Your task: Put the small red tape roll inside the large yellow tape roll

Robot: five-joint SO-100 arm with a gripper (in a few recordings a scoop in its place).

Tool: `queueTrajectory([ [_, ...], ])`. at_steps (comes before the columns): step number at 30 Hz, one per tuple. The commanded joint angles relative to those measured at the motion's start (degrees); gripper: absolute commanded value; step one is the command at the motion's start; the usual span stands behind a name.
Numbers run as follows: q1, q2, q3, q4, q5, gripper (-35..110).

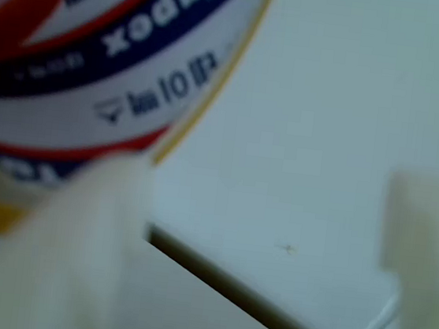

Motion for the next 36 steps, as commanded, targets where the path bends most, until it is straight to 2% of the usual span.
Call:
queueTrajectory([
  [1,0.26,10.9,-6.77,4.22,0.79,15],
  [9,-1.41,28.04,-6.77,30.94,0.88,16],
  [19,-4.04,44.03,-6.86,56.43,2.9,14],
  [22,-3.16,55.37,5.8,56.6,7.12,11],
  [31,-6.06,89.12,40.43,55.37,7.82,7],
  [36,-5.8,119.18,81.65,38.41,8.44,2],
])
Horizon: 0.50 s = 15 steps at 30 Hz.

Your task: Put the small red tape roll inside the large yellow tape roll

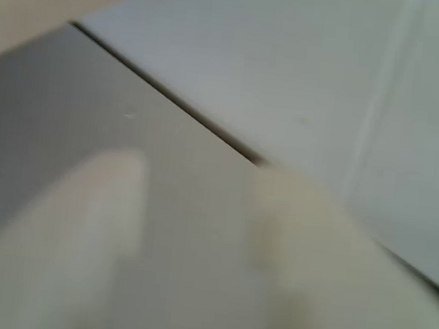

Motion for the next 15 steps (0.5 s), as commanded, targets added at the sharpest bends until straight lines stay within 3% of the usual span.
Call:
queueTrajectory([
  [1,1.41,31.2,34.89,-12.92,0.62,0],
  [9,0.09,59.41,76.82,-22.5,0.26,0],
  [15,-2.46,74.0,95.54,-26.54,0.09,0],
])
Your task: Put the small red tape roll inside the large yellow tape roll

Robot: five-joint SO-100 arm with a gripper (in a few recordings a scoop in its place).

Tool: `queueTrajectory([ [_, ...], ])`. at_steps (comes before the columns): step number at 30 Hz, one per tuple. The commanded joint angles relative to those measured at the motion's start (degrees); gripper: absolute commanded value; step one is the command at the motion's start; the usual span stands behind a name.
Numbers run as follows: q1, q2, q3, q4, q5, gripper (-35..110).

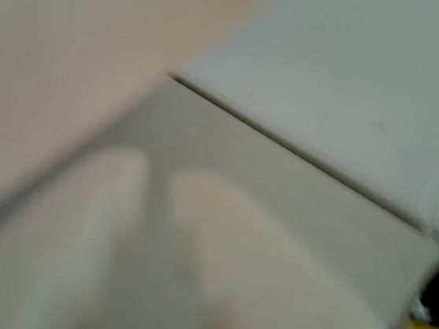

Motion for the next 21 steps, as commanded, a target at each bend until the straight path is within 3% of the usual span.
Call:
queueTrajectory([
  [1,0.18,10.28,9.49,-4.48,-1.14,0],
  [8,-1.85,20.57,28.92,-7.47,-1.58,0],
  [21,-2.37,20.57,39.11,-10.9,-2.29,0],
])
